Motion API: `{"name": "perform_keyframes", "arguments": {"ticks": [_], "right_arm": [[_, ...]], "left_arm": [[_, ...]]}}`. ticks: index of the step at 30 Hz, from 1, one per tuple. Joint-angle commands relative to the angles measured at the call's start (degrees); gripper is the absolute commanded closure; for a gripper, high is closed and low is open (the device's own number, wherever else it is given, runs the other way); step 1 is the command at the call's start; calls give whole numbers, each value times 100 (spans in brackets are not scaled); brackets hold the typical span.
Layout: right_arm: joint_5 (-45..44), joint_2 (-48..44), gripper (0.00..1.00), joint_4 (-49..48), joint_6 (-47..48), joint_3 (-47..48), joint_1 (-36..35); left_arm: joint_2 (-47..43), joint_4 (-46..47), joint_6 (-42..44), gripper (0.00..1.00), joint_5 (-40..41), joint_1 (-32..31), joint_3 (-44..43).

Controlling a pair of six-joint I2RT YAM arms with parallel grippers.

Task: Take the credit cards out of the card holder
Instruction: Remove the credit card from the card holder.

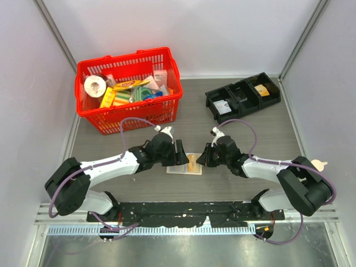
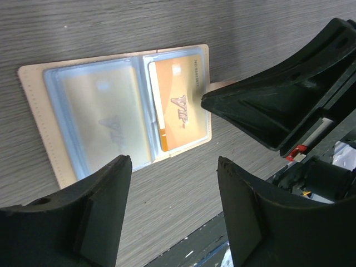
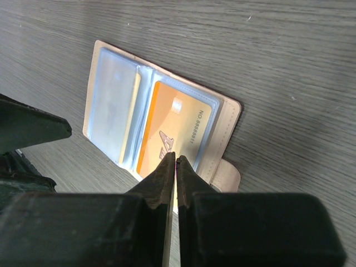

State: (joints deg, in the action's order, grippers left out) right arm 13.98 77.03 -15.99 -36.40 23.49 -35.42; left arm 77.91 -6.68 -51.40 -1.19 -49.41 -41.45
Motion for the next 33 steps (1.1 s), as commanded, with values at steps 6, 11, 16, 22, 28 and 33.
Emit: {"name": "perform_keyframes", "arguments": {"ticks": [6, 11, 16, 22, 28, 33], "right_arm": [[-176, 259, 92, -379, 81, -98, -9], [-194, 286, 93, -396, 72, -212, 18], [-185, 225, 94, -396, 63, -309, 79], [-123, 180, 95, -431, 46, -406, 132], [-79, 119, 96, -475, 46, -468, 184], [8, 189, 96, -607, -7, -512, 237]], "left_arm": [[400, 843, -380, 47, -197, -25, -267], [655, 1036, -520, 55, -197, -16, -293], [857, 1221, -565, 55, -136, -8, -276], [1253, 1397, -626, 57, -180, 98, -206], [1516, 1695, -775, 58, -364, 151, -83], [1701, 2117, -1056, 58, -628, 142, 93]]}}
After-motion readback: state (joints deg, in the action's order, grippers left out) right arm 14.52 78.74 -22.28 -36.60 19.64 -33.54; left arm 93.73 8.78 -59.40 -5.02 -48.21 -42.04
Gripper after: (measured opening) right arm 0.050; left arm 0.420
